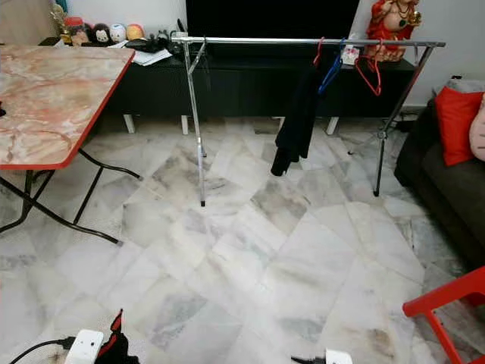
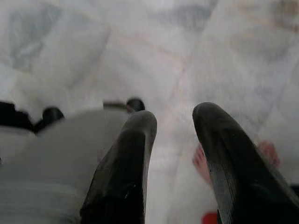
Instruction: Hang hanger
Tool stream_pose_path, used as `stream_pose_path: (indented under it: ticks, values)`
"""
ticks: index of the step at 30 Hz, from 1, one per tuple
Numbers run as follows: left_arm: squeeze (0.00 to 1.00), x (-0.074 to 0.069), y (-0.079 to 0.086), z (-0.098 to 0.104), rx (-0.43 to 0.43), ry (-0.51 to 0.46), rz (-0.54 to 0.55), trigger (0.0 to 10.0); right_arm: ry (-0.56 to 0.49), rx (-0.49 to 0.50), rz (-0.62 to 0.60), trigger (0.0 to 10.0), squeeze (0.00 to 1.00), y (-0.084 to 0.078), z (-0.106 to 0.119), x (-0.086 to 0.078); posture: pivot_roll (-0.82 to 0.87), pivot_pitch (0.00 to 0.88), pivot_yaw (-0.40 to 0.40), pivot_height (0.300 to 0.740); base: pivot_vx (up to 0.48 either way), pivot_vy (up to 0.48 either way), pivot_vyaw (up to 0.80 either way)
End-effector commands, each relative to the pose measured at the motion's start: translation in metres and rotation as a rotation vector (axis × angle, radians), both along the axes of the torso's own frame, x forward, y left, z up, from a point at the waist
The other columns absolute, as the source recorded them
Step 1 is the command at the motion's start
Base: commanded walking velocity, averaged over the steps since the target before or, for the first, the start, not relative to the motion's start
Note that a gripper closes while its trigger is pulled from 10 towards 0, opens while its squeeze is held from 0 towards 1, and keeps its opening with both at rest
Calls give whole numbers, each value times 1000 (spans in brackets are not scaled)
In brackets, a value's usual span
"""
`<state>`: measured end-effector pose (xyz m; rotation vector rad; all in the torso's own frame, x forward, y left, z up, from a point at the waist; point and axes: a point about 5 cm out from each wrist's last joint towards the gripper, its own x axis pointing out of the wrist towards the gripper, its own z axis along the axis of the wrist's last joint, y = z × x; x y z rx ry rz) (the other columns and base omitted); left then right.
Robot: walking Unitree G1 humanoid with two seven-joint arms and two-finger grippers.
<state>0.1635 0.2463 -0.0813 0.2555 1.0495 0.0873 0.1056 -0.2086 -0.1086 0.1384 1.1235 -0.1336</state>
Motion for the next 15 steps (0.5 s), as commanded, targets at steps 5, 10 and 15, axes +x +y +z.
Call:
stream_pose_path:
  ticks: [5, 10, 15]
  values:
    - [0, -2, 0, -1, -3, 5, 23, 10000, -2, 5, 16, 10000, 0, 1, 0, 0, -41, 0, -48, 740, 0, 0, 0]
    - [0, -4, -1, -2, -4, 12, 26, 10000, -3, -1, 20, 10000, 0, -2, 1, 1, -42, 0, -49, 740, 0, 0, 0]
    - [0, -8, 0, -4, -6, 21, 30, 10000, -3, -20, 42, 10000, 0, -5, 2, 4, -39, 0, -54, 740, 0, 0, 0]
